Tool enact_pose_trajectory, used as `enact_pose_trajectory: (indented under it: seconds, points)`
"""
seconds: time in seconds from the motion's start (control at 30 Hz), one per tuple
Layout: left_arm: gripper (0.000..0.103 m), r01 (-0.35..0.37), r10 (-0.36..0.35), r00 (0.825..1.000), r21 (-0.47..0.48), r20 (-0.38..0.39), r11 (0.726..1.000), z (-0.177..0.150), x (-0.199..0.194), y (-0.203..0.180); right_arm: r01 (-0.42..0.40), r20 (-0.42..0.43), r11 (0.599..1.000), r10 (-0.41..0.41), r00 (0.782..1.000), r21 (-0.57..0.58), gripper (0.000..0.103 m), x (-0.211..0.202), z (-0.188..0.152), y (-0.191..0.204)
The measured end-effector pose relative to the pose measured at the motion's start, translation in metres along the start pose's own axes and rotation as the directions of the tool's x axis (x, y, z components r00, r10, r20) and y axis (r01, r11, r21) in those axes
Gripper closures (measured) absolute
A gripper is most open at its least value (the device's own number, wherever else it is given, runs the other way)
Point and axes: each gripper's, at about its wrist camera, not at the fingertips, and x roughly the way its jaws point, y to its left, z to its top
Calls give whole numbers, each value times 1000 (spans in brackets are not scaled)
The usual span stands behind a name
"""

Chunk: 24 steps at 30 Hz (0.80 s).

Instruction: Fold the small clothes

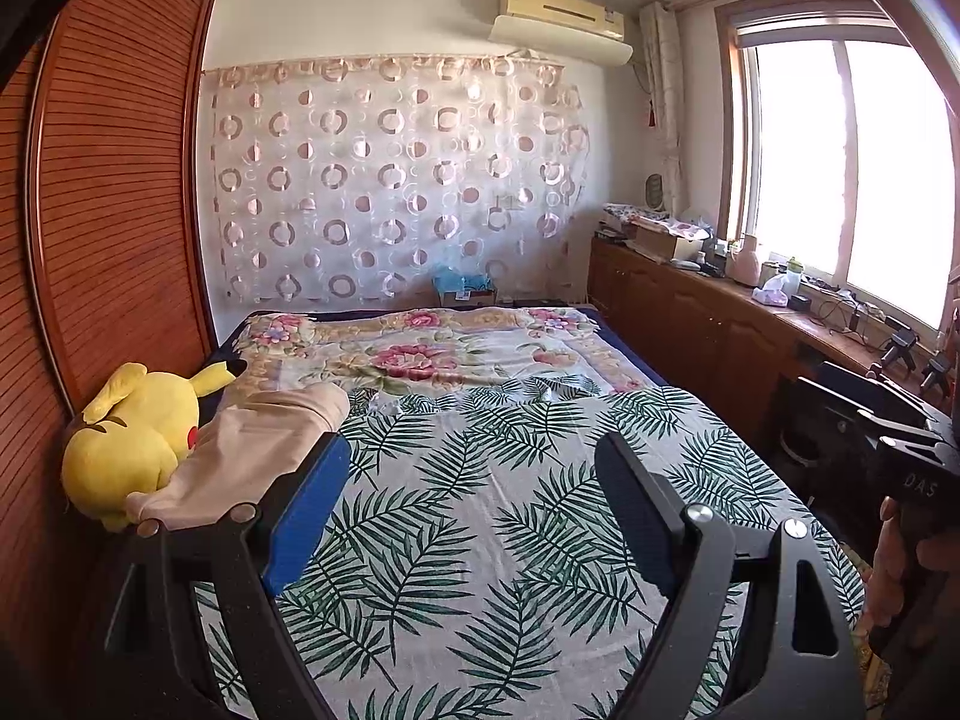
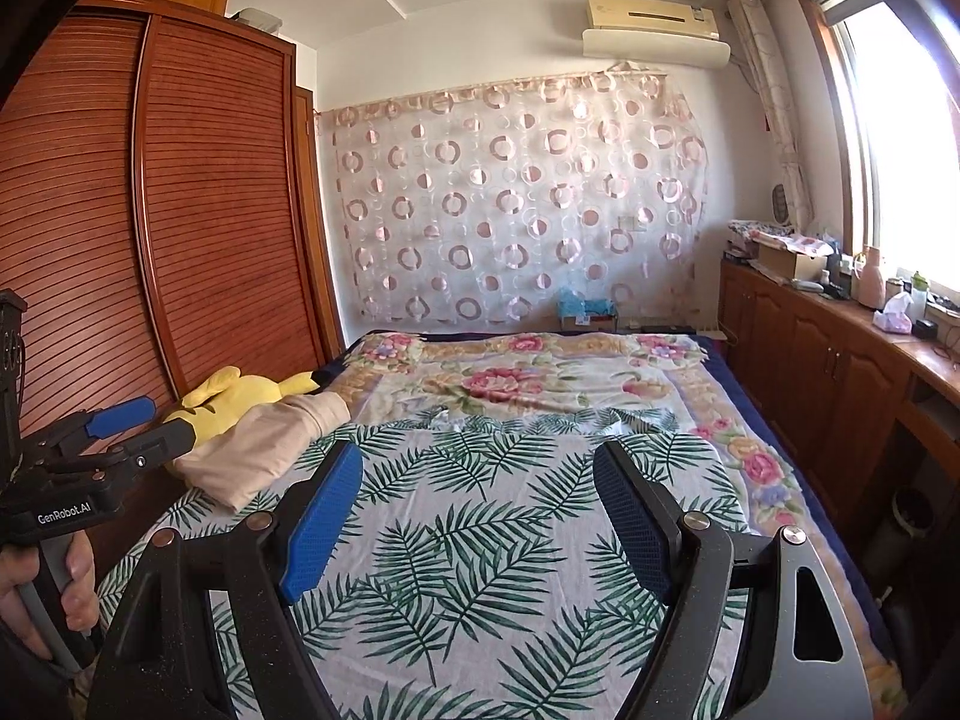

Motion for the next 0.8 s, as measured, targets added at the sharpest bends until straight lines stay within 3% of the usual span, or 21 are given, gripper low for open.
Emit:
enact_pose_trajectory:
  seconds: [0.8]
  points:
    - [18, -13, 13, 1000, 7, 4, 1000, 1, -2, 4, -2, 4, 1000, 2, 1000, -7, 22, -1, -3, -5]
